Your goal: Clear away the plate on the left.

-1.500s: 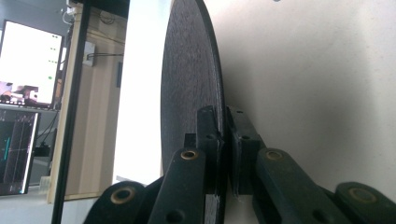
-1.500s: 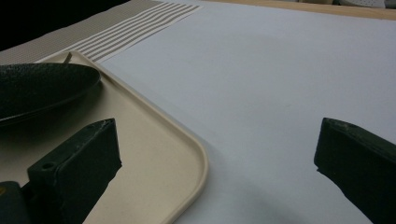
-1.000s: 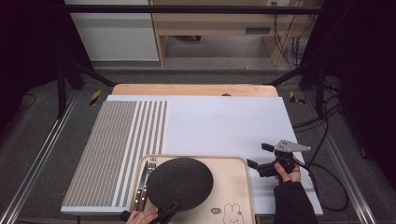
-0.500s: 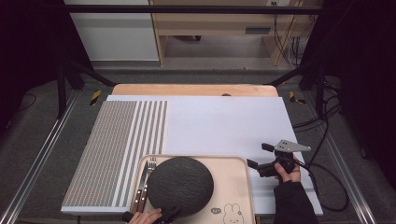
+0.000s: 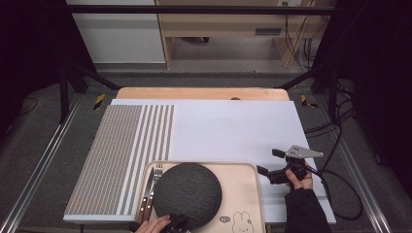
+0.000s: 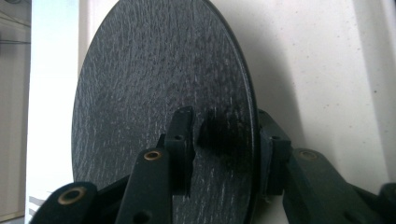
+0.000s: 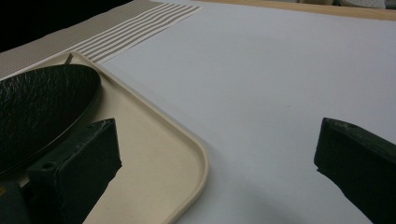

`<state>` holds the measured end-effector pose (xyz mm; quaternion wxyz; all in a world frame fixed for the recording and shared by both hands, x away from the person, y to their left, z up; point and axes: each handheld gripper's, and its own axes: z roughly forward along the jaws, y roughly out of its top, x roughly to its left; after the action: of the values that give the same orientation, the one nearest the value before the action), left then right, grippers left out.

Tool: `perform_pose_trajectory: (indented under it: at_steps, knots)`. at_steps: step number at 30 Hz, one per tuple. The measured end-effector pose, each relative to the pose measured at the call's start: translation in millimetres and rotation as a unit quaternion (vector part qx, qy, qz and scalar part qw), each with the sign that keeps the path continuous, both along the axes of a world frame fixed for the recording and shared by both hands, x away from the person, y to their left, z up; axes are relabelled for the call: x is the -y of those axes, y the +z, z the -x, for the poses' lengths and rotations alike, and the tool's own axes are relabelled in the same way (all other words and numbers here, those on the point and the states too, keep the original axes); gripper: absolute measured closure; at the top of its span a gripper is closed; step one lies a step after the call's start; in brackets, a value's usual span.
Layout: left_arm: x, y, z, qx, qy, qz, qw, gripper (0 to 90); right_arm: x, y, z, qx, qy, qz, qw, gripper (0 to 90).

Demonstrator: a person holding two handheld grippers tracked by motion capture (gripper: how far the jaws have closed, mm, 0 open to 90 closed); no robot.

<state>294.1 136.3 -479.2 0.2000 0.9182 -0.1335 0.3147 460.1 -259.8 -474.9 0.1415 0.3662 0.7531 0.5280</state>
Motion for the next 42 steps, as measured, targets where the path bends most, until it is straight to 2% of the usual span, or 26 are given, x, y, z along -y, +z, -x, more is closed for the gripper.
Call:
perform_pose_trajectory:
  at_steps: [6,11,14,16,18,20,22,24,26,28,31,34,36,39,40,42]
  knots:
    - [-2.0,4.0,-5.1,-0.028,0.023,0.018,0.9992,54.8,0.1,0.1,0.1,0.0,0.0,0.0,1.0,0.5]
    - [-3.8,6.7,-10.3,-0.054,0.055,0.034,0.9965,39.7,0.1,0.1,0.1,0.0,0.0,0.0,1.0,0.6]
    - [-4.3,7.9,-13.3,-0.062,0.062,0.037,0.9955,34.3,0.1,0.1,0.1,0.0,0.0,0.0,1.0,0.5]
    - [-5.0,8.6,-15.7,-0.069,0.071,0.04,0.9943,29.5,0.1,0.1,0.1,0.0,0.0,-0.001,1.0,0.5]
    - [-5.7,9.3,-17.1,-0.082,0.084,0.045,0.992,26.0,0.1,0.1,0.1,0.0,0.0,-0.001,1.0,0.5]
    - [-7.6,10.6,-19.3,-0.109,0.095,0.05,0.9882,24.7,0.3,0.4,0.3,0.0,0.0,-0.001,1.0,0.5]
    - [-9.3,12.8,-21.2,-0.139,0.112,0.069,0.9814,20.8,0.4,0.4,0.3,0.0,0.0,-0.001,1.0,0.5]
    - [-11.5,17.3,-23.3,-0.151,0.117,0.08,0.9782,20.3,0.3,0.3,0.3,-0.001,0.0,-0.001,1.0,0.5]
    - [-14.0,20.1,-25.1,-0.169,0.124,0.09,0.9736,19.7,0.4,0.4,0.4,0.0,0.0,-0.001,1.0,0.5]
    - [-15.9,23.6,-27.2,-0.178,0.128,0.105,0.97,18.4,0.5,0.5,0.4,0.0,0.0,-0.001,1.0,0.5]
    - [-18.3,27.5,-29.7,-0.186,0.129,0.116,0.9671,15.3,0.4,0.5,0.4,0.0,0.0,-0.002,1.0,0.5]
    - [-22.8,33.3,-35.1,-0.198,0.133,0.132,0.9621,11.4,0.6,0.7,0.5,0.0,-0.001,-0.002,1.0,0.5]
    - [-25.6,36.1,-38.2,-0.203,0.137,0.139,0.9596,10.2,0.6,0.7,0.5,0.0,0.0,-0.002,1.0,0.5]
    - [-32.5,41.6,-46.4,-0.216,0.145,0.157,0.9526,8.1,0.7,0.8,0.5,0.0,-0.001,-0.003,1.0,0.5]
    - [-35.0,42.5,-49.3,-0.224,0.149,0.167,0.9487,8.0,0.7,0.9,0.6,0.0,-0.001,-0.003,1.0,0.5]
    - [-40.6,44.4,-55.2,-0.23,0.158,0.178,0.9436,8.0,0.7,0.9,0.6,0.0,-0.001,-0.003,1.0,0.5]
